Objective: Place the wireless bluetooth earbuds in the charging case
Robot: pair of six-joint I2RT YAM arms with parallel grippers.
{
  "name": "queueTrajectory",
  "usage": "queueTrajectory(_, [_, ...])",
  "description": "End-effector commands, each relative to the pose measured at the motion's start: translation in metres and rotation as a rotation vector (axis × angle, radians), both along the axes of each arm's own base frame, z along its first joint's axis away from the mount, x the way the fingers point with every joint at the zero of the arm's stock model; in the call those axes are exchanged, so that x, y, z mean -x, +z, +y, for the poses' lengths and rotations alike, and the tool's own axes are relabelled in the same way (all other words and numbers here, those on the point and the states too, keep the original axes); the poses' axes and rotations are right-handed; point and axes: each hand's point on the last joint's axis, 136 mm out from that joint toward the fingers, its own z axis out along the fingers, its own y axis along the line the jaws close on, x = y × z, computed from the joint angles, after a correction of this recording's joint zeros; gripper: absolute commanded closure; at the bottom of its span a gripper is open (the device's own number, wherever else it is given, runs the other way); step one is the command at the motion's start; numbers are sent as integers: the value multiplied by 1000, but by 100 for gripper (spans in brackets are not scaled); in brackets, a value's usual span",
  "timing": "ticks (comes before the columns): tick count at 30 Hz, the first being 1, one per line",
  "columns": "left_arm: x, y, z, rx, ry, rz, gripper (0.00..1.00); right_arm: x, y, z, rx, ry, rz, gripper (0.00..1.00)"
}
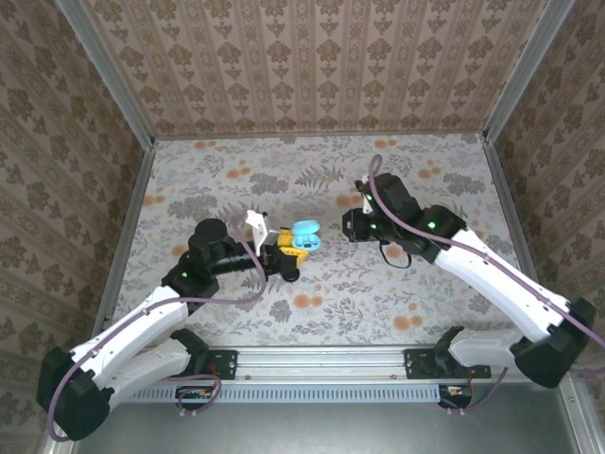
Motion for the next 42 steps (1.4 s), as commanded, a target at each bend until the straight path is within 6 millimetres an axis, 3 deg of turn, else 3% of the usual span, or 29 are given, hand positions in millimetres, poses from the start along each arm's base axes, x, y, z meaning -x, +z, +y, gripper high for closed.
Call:
queueTrajectory(1, [-5, 20, -5, 46, 10, -127, 93, 20, 0, -12, -28, -8, 24, 86])
queueTrajectory(10, [-8, 12, -16, 25, -12, -133, 94, 43, 30, -17, -122, 17, -11, 88])
queueTrajectory(20, [-9, 7, -23, 8, -23, -130, 93, 50, 52, 26, -138, 127, -51, 88])
queueTrajectory(33, [-7, 7, -23, 5, -23, -130, 93, 47, 55, 67, -142, 200, -44, 88])
queueTrajectory(42, [-7, 8, -23, 6, -19, -132, 93, 46, 52, 80, -137, 218, -22, 88])
